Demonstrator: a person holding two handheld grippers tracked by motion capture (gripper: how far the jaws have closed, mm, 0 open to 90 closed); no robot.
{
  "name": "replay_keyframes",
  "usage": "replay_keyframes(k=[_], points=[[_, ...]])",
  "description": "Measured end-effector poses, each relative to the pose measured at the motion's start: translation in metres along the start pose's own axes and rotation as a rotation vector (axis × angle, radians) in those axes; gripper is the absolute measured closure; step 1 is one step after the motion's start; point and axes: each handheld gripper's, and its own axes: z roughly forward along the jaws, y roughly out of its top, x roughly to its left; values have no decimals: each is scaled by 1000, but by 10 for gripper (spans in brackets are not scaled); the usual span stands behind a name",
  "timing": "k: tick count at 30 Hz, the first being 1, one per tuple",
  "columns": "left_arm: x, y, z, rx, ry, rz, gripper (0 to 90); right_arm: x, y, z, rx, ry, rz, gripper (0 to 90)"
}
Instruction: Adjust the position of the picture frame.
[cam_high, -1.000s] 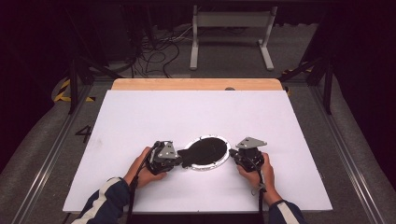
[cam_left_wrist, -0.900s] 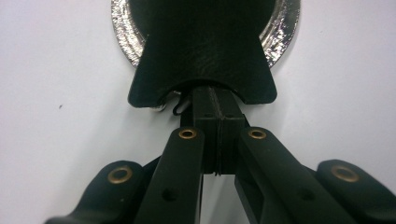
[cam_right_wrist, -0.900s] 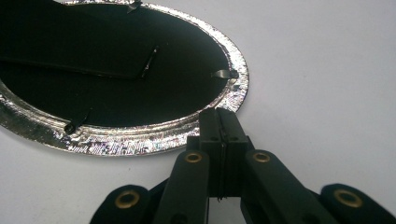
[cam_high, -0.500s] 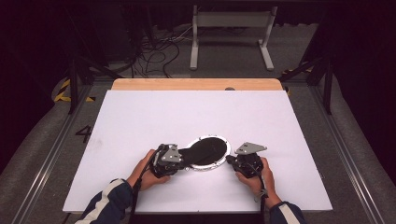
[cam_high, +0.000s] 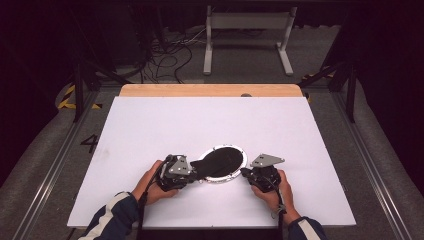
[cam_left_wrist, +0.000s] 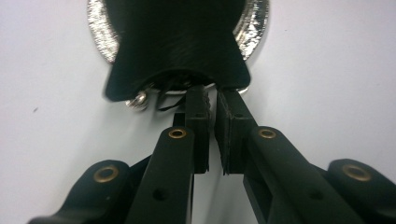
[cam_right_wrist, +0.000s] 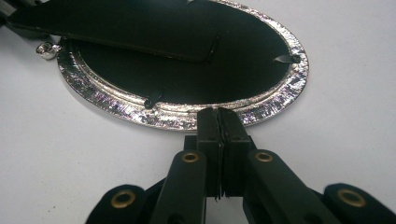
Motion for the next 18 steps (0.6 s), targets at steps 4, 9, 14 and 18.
replay_keyframes(k=[4, 9, 14, 18], points=[[9, -3, -8, -48, 46, -42, 851, 2, 0, -1, 1, -2, -5, 896], [16, -1, -13, -89, 95, -75, 859, 6, -1, -1, 1, 6, -17, 900], [27, 2, -7, -106, 131, -113, 859, 14, -1, 0, 0, 29, -33, 900], [37, 2, 7, -78, 118, -149, 849, 26, 1, 2, 5, 45, -67, 900]])
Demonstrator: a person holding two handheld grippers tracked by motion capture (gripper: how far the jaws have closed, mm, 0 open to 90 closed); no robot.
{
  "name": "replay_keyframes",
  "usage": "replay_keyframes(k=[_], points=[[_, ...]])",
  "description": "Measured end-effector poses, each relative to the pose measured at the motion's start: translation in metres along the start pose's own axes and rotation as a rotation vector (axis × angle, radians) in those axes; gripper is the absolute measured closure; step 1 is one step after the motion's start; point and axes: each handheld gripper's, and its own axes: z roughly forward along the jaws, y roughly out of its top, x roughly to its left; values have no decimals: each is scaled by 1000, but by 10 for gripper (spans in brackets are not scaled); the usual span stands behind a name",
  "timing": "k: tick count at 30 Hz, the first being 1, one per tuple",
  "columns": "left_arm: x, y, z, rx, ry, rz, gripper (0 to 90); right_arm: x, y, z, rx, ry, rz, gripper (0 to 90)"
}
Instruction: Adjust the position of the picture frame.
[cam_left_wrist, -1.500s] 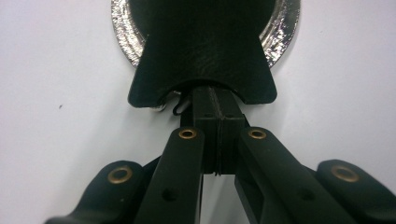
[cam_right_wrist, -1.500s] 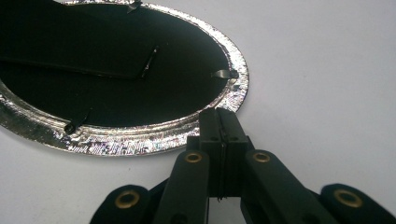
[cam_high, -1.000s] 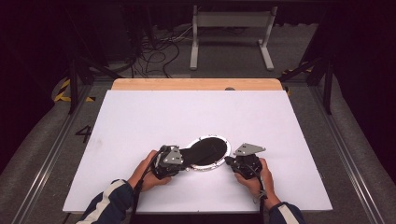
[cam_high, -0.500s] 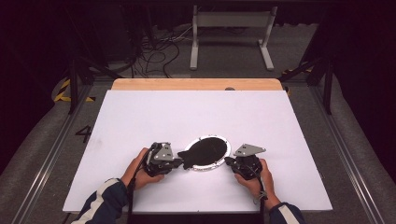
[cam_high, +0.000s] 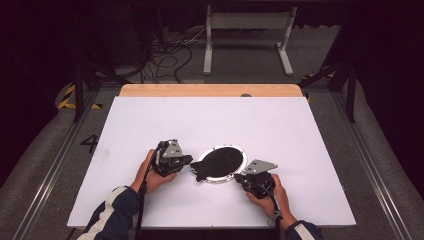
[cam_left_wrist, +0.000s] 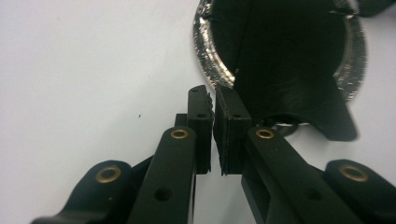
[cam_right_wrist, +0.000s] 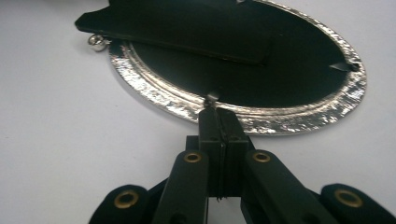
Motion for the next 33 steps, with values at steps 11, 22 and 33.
replay_keyframes(k=[11, 22, 33], points=[[1, -2, 6, 43, -24, 3, 898, 2, 2, 3, -6, -6, -4, 900], [-3, -6, 3, 40, -51, 2, 900, -5, 7, 9, -15, -29, 18, 900], [-7, -6, 3, 37, -65, -8, 900, -15, 15, 18, -11, -56, 33, 900]])
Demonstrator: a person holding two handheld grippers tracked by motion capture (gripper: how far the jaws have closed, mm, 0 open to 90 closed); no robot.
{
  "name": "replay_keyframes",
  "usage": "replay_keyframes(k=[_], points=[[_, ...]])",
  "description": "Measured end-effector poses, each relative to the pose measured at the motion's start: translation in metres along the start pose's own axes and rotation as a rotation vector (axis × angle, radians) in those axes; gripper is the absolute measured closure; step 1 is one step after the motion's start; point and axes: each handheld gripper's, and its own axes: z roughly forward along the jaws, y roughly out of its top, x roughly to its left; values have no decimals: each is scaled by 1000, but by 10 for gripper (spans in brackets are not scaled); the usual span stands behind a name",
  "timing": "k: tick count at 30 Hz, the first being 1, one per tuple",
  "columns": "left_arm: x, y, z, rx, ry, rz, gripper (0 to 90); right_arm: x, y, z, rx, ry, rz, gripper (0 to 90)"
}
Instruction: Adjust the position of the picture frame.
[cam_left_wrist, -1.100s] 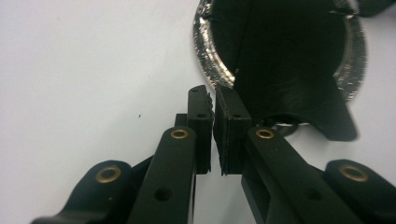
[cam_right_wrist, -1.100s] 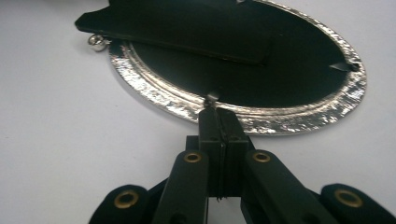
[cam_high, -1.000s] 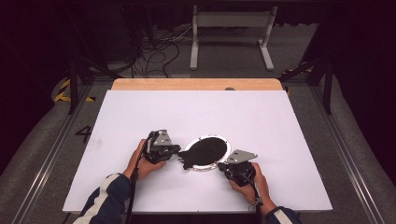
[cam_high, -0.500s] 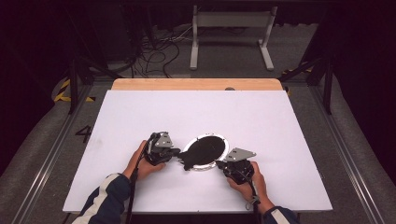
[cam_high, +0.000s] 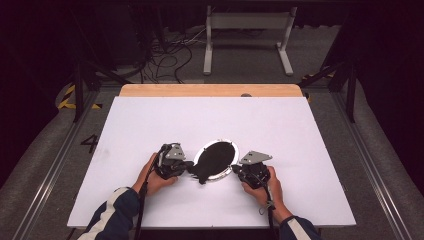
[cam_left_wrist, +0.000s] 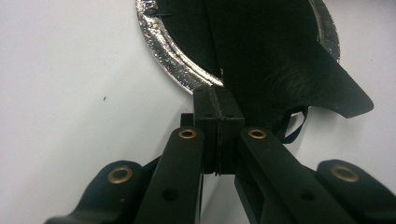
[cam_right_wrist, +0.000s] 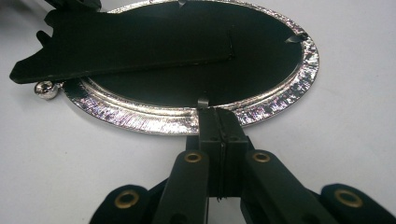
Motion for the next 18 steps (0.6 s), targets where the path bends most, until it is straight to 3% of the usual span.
replay_keyframes(k=[5, 7, 9, 14, 18], points=[[-2, 0, -1, 7, -3, 25, 900, 4, -1, -2, 4, -6, -10, 900], [-1, -1, -3, 17, -3, 36, 887, 9, -2, -3, 6, 17, -20, 900], [2, -4, -6, 15, -24, 21, 860, 16, -3, -6, 10, 39, -37, 900], [-1, -4, -6, 16, -14, 32, 870, 31, -5, -8, 11, 85, -63, 900], [-4, -4, -4, -1, -70, 13, 883, 34, -6, -8, 7, 85, -63, 900]])
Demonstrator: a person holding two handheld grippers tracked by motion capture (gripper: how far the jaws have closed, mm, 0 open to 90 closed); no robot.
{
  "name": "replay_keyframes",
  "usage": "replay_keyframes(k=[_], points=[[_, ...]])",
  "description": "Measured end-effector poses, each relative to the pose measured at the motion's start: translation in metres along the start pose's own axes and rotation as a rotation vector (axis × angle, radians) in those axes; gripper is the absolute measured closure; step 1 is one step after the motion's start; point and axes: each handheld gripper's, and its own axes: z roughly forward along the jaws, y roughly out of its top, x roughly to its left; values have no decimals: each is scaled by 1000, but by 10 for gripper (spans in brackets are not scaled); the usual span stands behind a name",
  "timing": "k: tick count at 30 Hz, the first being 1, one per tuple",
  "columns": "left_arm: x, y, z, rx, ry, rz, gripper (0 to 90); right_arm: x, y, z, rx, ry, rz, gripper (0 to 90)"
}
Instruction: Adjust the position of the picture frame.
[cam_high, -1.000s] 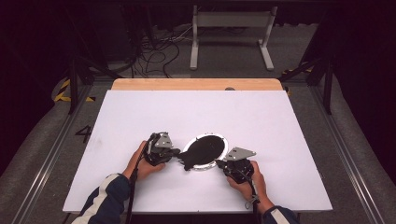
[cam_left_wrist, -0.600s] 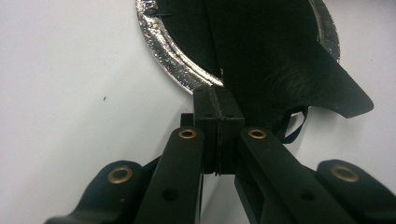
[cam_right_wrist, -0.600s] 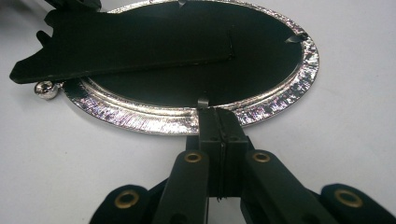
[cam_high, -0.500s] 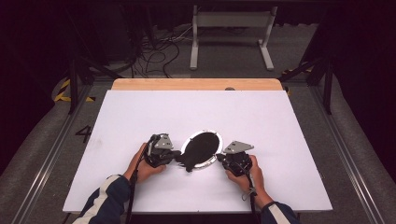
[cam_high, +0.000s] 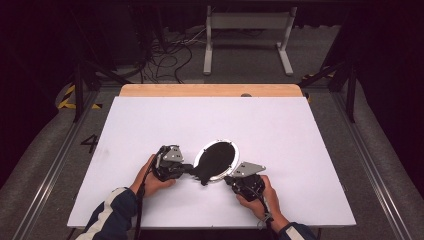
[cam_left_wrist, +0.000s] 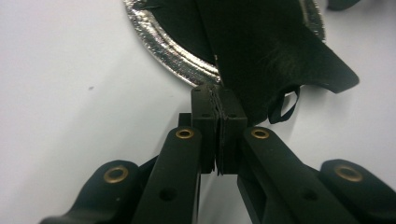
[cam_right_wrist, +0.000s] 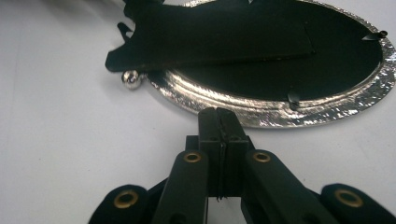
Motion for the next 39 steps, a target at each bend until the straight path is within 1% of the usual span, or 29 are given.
replay_keyframes(k=[1, 2, 3, 4, 5, 6, 7, 8, 11, 12, 13, 14, 16, 19, 20, 23, 25, 26, 27, 30, 32, 34, 35, 36, 39], points=[[-3, 1, 1, 4, 2, 2, 880, -1, 0, 0, -1, 6, 5, 900], [-4, 3, 2, 8, 2, 21, 880, -2, 0, 1, -3, 6, 9, 900], [-7, 4, 3, 9, 10, 18, 883, -2, 0, 1, -4, 5, 10, 900], [-7, 4, 3, 9, 10, 18, 900, -2, 0, 1, -4, 5, 10, 900], [-8, 4, 3, 6, 13, 14, 900, -2, 0, 1, -4, 3, 6, 900], [-7, 3, 3, 0, 6, -7, 900, -2, 0, 1, -7, 5, 0, 900], [-7, 3, 3, 0, 6, -7, 900, -2, 0, 1, -7, 5, 0, 900], [-8, 3, 4, -3, 3, -23, 900, -3, 0, 1, -8, 6, -1, 900], [-9, 4, 5, -2, 11, -16, 900, -4, 0, 1, -8, -3, -2, 900], [-9, 5, 5, 1, 9, -4, 900, -5, 1, 1, -7, -6, -2, 900], [-10, 5, 6, -8, 4, -26, 900, -6, 1, 1, -6, -9, -1, 900], [-11, 5, 7, -8, 6, -27, 900, -7, 1, 1, -6, -12, 1, 900], [-12, 6, 7, -10, 6, -22, 900, -9, 1, 1, -5, -26, 9, 900], [-13, 6, 8, -14, 7, -26, 900, -13, 1, 1, -4, -25, 19, 900], [-14, 7, 9, -19, 10, -25, 900, -16, 2, 3, -3, -39, 24, 900], [-15, 8, 11, -20, 20, -25, 899, -21, 4, 4, -2, -55, 33, 900], [-16, 10, 13, -19, 22, -25, 899, -26, 5, 6, -1, -60, 44, 900], [-16, 10, 13, -19, 22, -25, 898, -26, 5, 6, -1, -60, 44, 900], [-16, 12, 14, -18, 33, -21, 898, -31, 8, 7, 1, -97, 51, 900], [-16, 13, 15, -20, 38, -23, 898, -35, 9, 8, 5, -92, 52, 900], [-15, 14, 16, -22, 38, -16, 898, -37, 9, 8, 4, -92, 53, 900], [-15, 15, 17, -28, 34, -33, 898, -38, 9, 9, 4, -98, 56, 900], [-15, 15, 18, -29, 35, -34, 898, -39, 9, 9, 3, -100, 56, 900], [-15, 16, 18, -26, 38, -27, 898, -40, 9, 9, 2, -98, 58, 900], [-17, 17, 20, -29, 39, -42, 898, -45, 10, 10, 4, -106, 58, 900]])
